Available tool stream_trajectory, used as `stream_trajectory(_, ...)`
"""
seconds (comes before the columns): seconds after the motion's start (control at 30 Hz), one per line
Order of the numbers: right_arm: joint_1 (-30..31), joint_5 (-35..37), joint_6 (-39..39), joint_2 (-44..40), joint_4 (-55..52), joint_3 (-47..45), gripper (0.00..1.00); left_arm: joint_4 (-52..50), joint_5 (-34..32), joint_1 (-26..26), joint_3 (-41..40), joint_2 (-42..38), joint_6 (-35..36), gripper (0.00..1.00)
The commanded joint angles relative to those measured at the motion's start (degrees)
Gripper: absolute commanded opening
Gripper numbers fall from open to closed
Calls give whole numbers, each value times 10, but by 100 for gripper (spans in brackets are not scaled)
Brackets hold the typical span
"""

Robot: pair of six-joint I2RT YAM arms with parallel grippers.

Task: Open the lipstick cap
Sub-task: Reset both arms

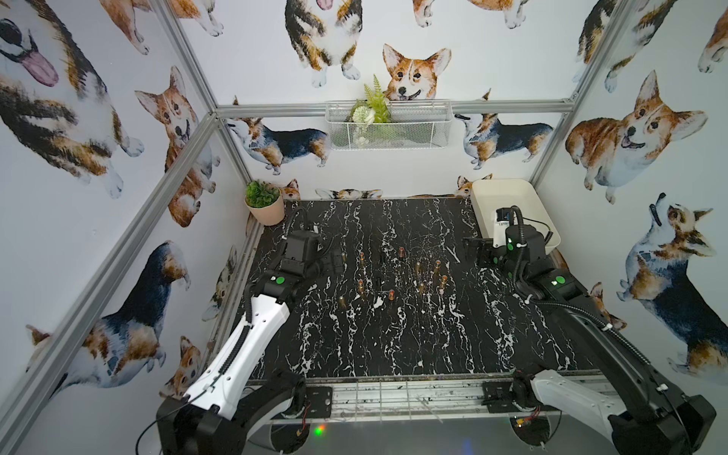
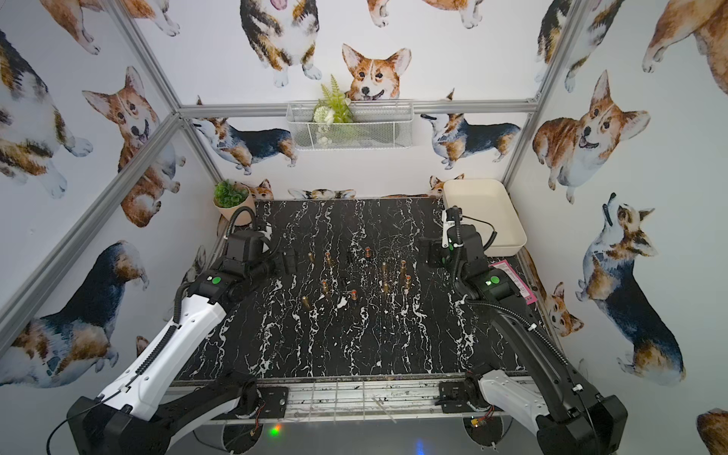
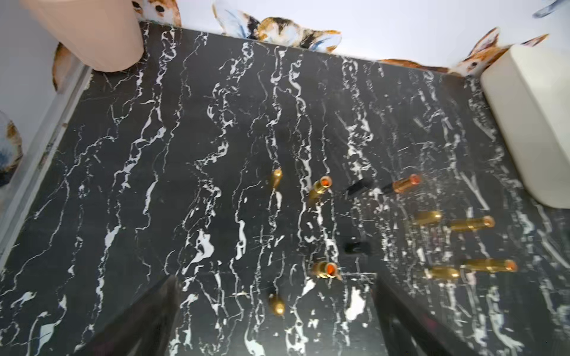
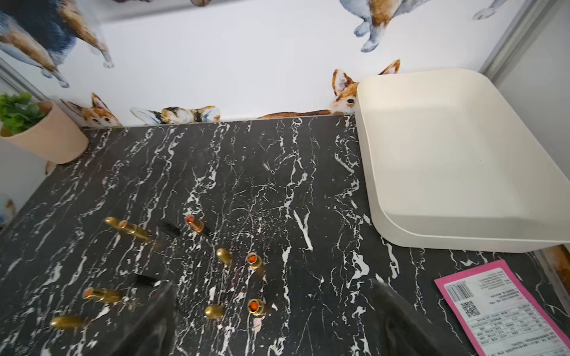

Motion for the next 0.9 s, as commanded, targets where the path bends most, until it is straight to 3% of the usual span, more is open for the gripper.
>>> stream_trajectory(0.0, -69, -13, -44, 14, 59, -34, 100, 149, 16, 48, -116, -36, 57, 100)
stream_trajectory(0.07, -124, -26, -10, 2, 84, -79, 100, 200, -1, 67, -166, -56, 97, 100)
stream_trajectory(0.2, -141, 29, -83, -23, 265, -230, 100, 291, -18, 150, -244, -46, 100, 100)
stream_trajectory(0.33, -166, 70, -62, 17, 372, -292, 100, 378, -48, 161, -290, -12, 116, 100)
stream_trajectory(0.4, -179, 70, -78, 75, 447, -309, 100, 460, -41, 164, -320, 9, 145, 100)
stream_trajectory(0.5, -220, 20, -68, 172, 511, -299, 100, 534, -44, 171, -327, 76, 166, 100)
stream_trajectory(0.53, -227, -5, -71, 185, 471, -274, 100, 552, -41, 174, -328, 93, 163, 100)
stream_trajectory(0.6, -248, -61, -64, 224, 551, -285, 100, 589, -16, 175, -314, 131, 162, 100)
stream_trajectory(0.7, -253, -139, -89, 242, 532, -270, 100, 666, -8, 174, -306, 180, 165, 100)
stream_trajectory(0.77, -253, -143, -91, 236, 580, -300, 100, 659, -8, 176, -282, 206, 154, 100)
stream_trajectory(0.87, -253, -132, -84, 235, 702, -366, 100, 665, 54, 175, -267, 235, 163, 100)
